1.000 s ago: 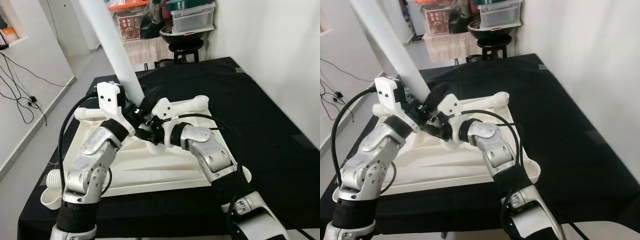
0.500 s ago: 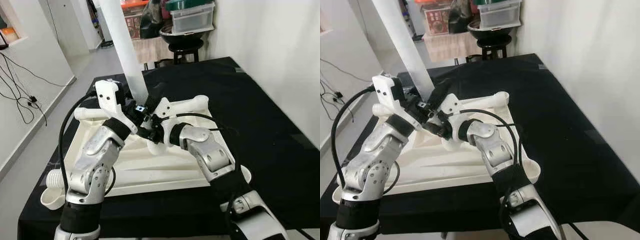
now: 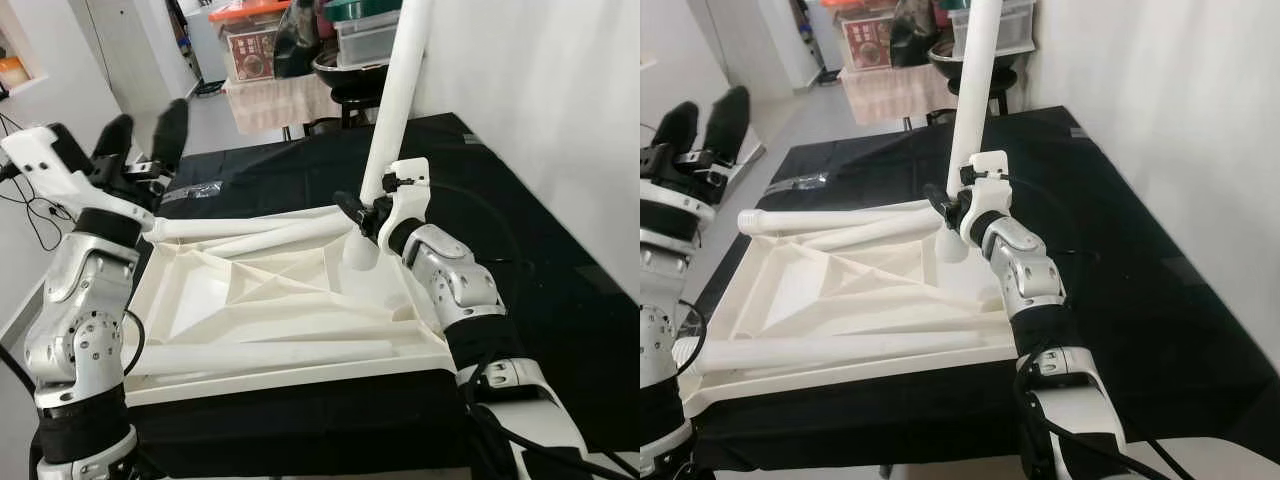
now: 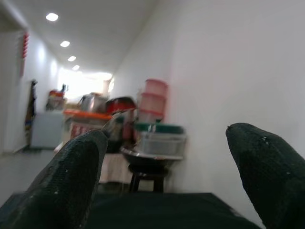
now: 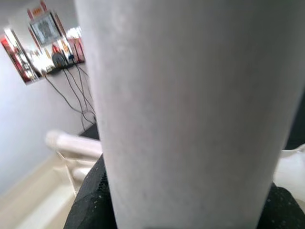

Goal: Building children table

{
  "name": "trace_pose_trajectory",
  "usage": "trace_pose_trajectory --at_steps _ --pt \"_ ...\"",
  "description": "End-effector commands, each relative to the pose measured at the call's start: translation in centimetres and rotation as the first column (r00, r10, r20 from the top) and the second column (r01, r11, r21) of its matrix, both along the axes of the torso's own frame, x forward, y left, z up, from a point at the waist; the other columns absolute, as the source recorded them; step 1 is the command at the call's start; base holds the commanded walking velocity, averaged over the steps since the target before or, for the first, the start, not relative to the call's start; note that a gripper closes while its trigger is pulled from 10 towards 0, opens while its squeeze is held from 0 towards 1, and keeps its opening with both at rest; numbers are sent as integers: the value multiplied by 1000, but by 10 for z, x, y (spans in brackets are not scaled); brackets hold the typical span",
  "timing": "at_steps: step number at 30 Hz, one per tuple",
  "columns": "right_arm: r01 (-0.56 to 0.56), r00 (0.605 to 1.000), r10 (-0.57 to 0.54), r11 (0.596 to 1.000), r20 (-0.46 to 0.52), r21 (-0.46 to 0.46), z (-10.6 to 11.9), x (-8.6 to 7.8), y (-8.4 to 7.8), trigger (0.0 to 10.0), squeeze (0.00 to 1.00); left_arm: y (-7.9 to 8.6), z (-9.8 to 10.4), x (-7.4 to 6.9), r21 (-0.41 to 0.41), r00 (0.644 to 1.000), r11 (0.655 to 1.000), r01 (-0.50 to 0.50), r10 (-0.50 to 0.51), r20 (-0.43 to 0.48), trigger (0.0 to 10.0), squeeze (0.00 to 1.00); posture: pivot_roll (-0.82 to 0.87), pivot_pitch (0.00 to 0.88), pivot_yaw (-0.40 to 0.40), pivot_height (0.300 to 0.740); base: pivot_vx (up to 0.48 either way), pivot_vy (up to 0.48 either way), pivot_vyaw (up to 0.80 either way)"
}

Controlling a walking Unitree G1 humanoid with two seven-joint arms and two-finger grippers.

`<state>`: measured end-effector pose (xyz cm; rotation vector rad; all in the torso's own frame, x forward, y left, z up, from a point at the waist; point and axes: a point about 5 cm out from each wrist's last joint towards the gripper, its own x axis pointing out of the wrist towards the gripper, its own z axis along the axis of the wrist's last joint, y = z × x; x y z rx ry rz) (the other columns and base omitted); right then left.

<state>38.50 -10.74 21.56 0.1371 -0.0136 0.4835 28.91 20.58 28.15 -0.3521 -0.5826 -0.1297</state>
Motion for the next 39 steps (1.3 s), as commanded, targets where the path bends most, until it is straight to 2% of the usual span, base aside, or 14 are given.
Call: trace_pose_trajectory --at_steps 1,2,3,4,8,9,11,16,22,24,29,30,35,39 --pt "-27 999 26 999 45 28 11 -2 8 10000 0 1 -24 7 24 988 997 -80 82 -127 10000 431 -72 12 91 740 0 0 0" --pt "-27 999 26 999 45 28 11 -2 8 10000 0 1 -24 7 24 988 997 -80 82 -127 10000 431 -72 12 91 740 0 0 0" --pt "-27 998 25 999 63 38 14 -3 9 10000 0 -2 -41 9 62 966 988 -142 152 -210 10000 431 -72 12 91 740 0 0 0" --pt "-21 995 19 1000 102 22 18 -5 8 10000 0 -11 -60 9 111 933 976 -189 213 -290 10000 0 -79 14 96 740 0 0 0" --pt "-4 987 6 1000 163 -13 21 -11 7 10000 0 -22 -80 5 162 890 958 -238 282 -358 10000 0 -79 17 100 740 0 0 0" --pt "11 976 -2 999 218 -38 19 -19 6 10000 0 -30 -89 3 183 892 963 -199 255 -374 10000 0 -79 17 100 740 0 0 0" --pt "26 975 -12 998 220 -60 13 -23 5 10000 0 -34 -94 3 208 884 965 -159 233 -405 10000 0 -88 18 102 740 0 0 0" --pt "-145 977 141 989 159 14 -5 -44 3 10000 0 -42 -108 -2 210 872 976 -56 150 -466 10000 0 -95 19 110 740 0 0 0" --pt "-231 960 217 971 176 67 -9 -59 0 10000 0 -54 -110 -9 178 896 983 35 49 -442 10000 0 -106 21 120 740 0 0 0" --pt "-290 940 282 957 191 13 -12 -65 6 10000 0 -65 -109 -12 178 907 979 101 -17 -420 10000 0 -106 21 123 740 0 -156 0" --pt "-313 931 309 950 195 -14 -14 -67 9 10000 0 -70 -108 -13 182 910 975 127 -42 -412 10000 0 -104 22 122 740 0 -408 0" --pt "-367 908 373 928 193 -64 -15 -72 14 10000 0 -81 -104 -17 171 912 966 193 -113 -393 10000 0 -98 32 118 740 0 -469 0" --pt "-424 882 432 902 188 -85 -14 -77 14 10000 0 -90 -103 -23 152 899 950 272 -194 -392 10000 0 -98 48 119 740 0 -469 0" --pt "-457 864 465 885 190 -90 -12 -82 10 10000 0 -95 -108 -27 197 879 923 331 -226 -419 10000 0 -97 60 121 740 0 -118 0"
